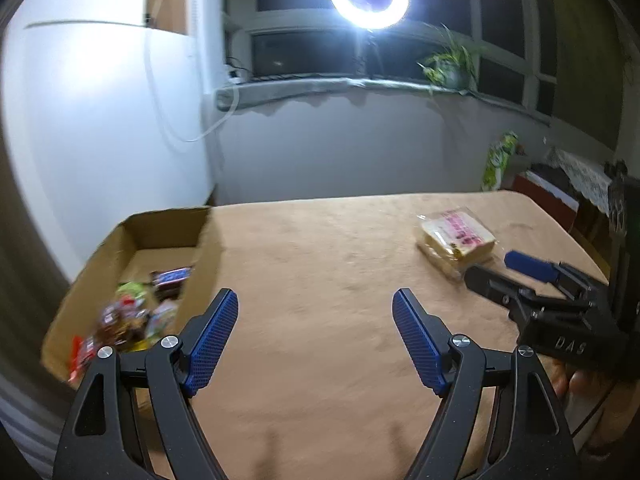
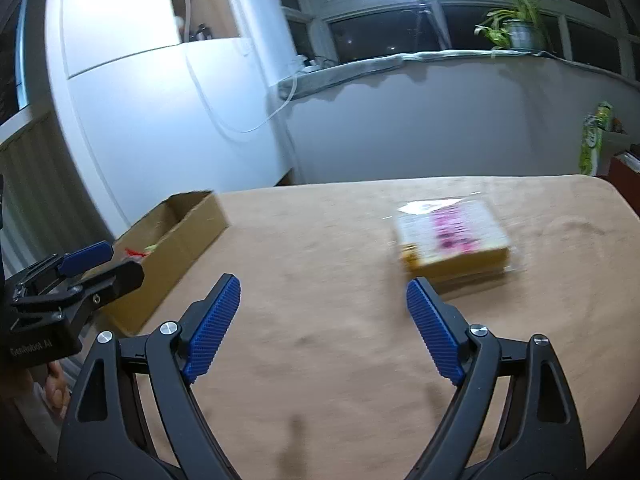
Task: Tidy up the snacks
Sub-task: 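Move both open grippers from the box to the packaged bread loaf, then grasp the packaged bread loaf with both grippers from opposite sides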
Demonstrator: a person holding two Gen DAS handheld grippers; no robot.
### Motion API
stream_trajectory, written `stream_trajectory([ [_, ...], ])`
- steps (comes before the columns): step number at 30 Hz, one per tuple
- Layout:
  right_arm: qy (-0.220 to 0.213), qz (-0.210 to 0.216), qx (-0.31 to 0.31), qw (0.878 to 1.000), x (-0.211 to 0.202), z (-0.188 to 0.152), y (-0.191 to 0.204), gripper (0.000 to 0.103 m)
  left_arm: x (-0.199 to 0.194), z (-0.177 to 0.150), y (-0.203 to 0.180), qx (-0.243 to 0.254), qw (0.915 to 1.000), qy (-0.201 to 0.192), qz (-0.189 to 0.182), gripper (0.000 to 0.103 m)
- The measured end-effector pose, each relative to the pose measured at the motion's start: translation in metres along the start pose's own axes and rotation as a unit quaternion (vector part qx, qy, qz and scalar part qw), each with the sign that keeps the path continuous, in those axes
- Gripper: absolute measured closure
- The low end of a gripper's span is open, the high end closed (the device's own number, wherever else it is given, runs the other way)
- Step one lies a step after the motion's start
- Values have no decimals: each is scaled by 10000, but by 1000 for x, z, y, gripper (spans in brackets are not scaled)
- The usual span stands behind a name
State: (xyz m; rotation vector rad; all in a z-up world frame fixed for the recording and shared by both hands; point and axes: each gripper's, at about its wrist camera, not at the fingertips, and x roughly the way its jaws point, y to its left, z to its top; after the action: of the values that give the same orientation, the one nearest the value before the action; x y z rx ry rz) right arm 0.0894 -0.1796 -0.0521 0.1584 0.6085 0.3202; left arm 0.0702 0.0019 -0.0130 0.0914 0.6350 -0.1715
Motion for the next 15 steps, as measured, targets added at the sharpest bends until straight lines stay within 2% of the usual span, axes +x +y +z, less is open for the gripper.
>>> stream_trajectory([
  [5,18,-235,-10,9997,3,13,-43,15,27,11,-33,257,9990,200,-313,23],
  [10,230,-493,92,9985,14,28,-88,13,62,22,-72,552,9950,423,-721,23],
  [12,290,-519,191,9980,22,32,-105,10,87,23,-90,709,9907,661,-950,23],
  [15,571,-382,600,9958,41,34,-133,10,117,22,-109,889,9855,977,-1062,23],
])
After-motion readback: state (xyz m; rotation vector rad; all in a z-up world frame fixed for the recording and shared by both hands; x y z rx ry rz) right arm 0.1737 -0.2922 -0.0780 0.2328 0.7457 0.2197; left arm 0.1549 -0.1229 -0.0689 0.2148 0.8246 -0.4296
